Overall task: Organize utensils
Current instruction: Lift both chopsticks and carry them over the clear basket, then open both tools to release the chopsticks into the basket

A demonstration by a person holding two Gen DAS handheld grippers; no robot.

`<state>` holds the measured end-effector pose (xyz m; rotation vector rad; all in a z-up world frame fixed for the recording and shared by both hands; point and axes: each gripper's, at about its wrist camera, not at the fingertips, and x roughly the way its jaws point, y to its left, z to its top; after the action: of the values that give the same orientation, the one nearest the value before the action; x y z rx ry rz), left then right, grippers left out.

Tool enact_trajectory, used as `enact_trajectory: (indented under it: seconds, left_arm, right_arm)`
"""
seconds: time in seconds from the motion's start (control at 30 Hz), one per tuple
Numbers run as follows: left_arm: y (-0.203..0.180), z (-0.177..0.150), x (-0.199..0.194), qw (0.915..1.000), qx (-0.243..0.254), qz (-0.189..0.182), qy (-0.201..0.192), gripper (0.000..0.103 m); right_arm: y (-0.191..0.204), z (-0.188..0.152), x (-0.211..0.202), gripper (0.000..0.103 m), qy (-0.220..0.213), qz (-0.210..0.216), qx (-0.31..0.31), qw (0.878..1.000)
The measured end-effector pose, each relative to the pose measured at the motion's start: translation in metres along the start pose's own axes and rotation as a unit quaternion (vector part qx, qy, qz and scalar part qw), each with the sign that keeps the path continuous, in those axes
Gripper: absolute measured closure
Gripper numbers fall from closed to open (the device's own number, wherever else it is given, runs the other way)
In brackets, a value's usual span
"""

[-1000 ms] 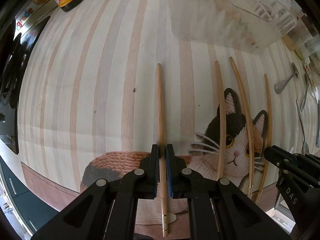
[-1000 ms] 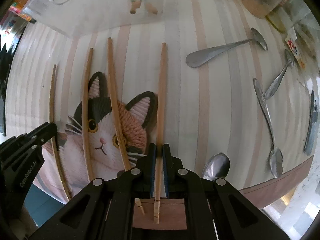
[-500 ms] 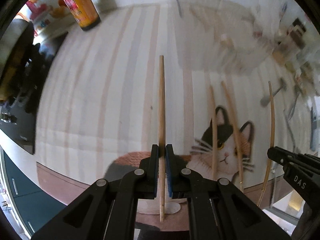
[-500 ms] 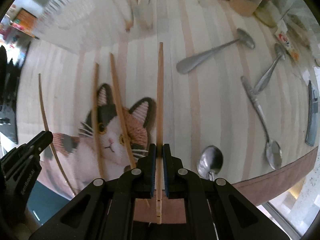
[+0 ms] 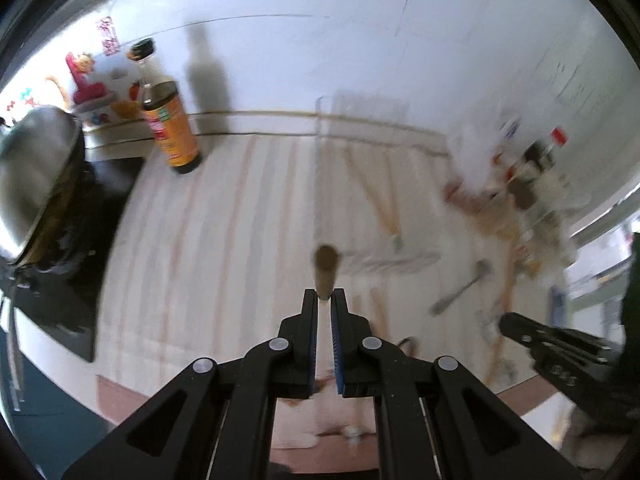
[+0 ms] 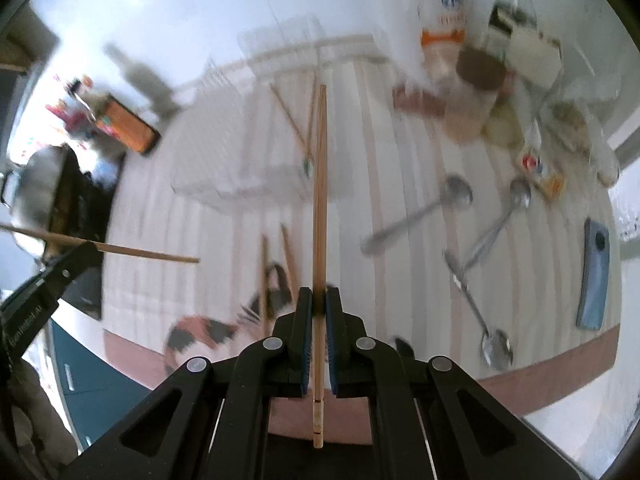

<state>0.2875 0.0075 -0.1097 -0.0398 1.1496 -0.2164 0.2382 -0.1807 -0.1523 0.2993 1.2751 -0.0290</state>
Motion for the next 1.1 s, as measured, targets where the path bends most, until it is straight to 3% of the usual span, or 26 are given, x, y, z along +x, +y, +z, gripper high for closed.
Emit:
enact_trajectory:
  seconds: [0.27, 0.5, 0.67, 0.8, 0.83, 0.9, 0.97, 1.1]
  left_arm:
    - [-0.021, 0.077, 0.017, 0.9989, -0.018, -0.043, 0.005, 0.099]
    - [-0.026, 0.143, 0.078, 0.9963, -0.019, -0.047, 0.069, 0.099]
    - [-0.027, 0.157, 0.116, 0.9915, -0.022, -0.043, 0.121, 0.097]
    - [-0.025, 0.147, 0.095, 0.9971, -0.003, -0.007, 0.075, 0.094]
    - [-0.023, 0.141, 0.086, 0.9983, 0.001, 0.008, 0.058, 0.087]
    - [-0.016, 0.122, 0.070, 0.9987, 0.003, 0.045, 0.026, 0.064]
    - [-0.008, 0.103, 0.059, 0.9970, 0.000, 0.077, -0.007, 0.031]
    - [0.011, 0.060, 0.048, 0.9923, -0.019, 0.114, -0.045, 0.006]
  right_arm:
    - [0.008, 0.075, -0.007, 0.096, -0.025, 0.019, 0.003, 1.000]
    - [0.024, 0.149, 0.027, 0.096, -0.002, 0.022, 0.006, 1.000]
    - [0.033, 0.188, 0.069, 0.095, 0.047, 0.028, 0.004, 0.998]
    - [0.026, 0.194, 0.080, 0.082, 0.047, 0.026, 0.016, 0.998]
    - [0.022, 0.190, 0.076, 0.078, 0.039, 0.028, 0.020, 0.999]
    - [0.018, 0.181, 0.068, 0.075, 0.029, 0.029, 0.019, 0.999]
    - [0.011, 0.164, 0.057, 0.068, 0.015, 0.010, 0.009, 1.000]
    - [-0.004, 0.126, 0.040, 0.052, -0.007, 0.002, 0.008, 1.000]
